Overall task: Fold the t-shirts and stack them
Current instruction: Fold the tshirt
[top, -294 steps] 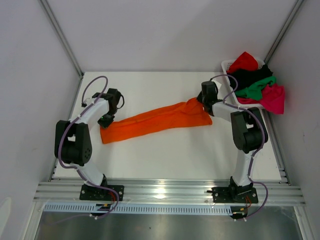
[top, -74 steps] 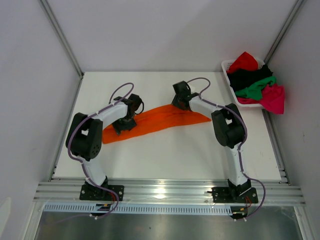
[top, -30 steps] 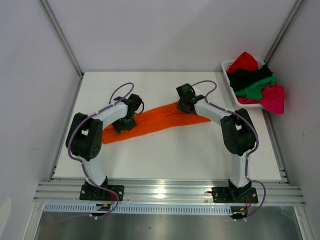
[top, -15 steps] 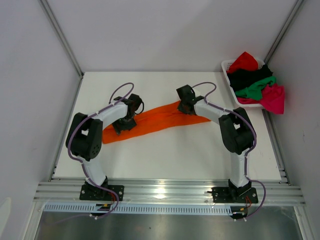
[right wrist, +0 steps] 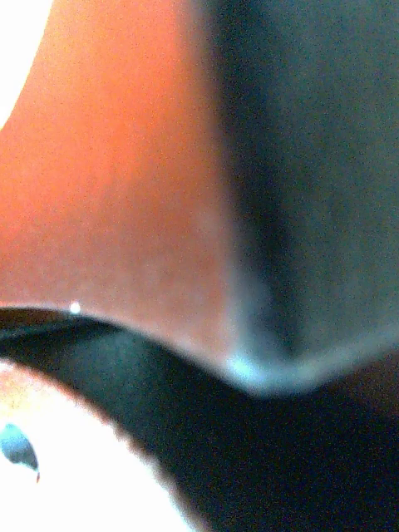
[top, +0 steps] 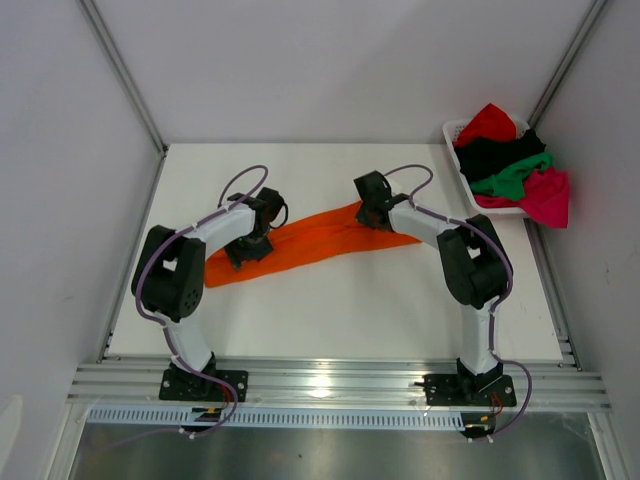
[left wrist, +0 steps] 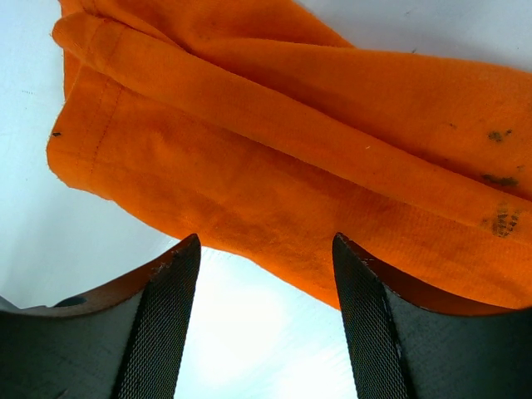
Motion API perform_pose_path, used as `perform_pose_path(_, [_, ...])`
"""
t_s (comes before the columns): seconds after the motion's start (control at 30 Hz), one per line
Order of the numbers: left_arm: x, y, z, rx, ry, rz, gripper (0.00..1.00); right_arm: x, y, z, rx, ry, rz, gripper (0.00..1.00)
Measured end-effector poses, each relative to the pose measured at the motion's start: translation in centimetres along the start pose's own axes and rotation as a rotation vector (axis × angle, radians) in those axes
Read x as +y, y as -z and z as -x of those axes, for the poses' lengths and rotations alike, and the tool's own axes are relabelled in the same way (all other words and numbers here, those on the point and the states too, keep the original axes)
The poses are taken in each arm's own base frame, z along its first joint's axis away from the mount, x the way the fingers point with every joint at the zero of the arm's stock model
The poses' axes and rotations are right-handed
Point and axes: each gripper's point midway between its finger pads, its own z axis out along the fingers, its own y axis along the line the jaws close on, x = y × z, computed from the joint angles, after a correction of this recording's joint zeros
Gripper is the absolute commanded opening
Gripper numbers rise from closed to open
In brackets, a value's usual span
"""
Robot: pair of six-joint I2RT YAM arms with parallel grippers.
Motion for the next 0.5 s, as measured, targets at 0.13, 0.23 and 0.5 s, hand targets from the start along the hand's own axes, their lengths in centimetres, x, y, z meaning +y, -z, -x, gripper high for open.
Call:
perform_pose_path(0.13, [0.0,0.0,0.01,0.0,0.0,0.0,0.68,-0.04,0.0,0.0,-0.002,0.002,-0.003,0.36])
perform_pose_path(0.23, [0.0,0.0,0.01,0.0,0.0,0.0,0.68,-0.04,0.04,-0.05,-0.006,0.006,-0.007,0.37])
perform_pose_path(0.5, [0.01,0.0,0.01,0.0,-0.001,0.0,0.68,0.04,0.12,-0.2,-0.009,0.012,-0.01,0.29])
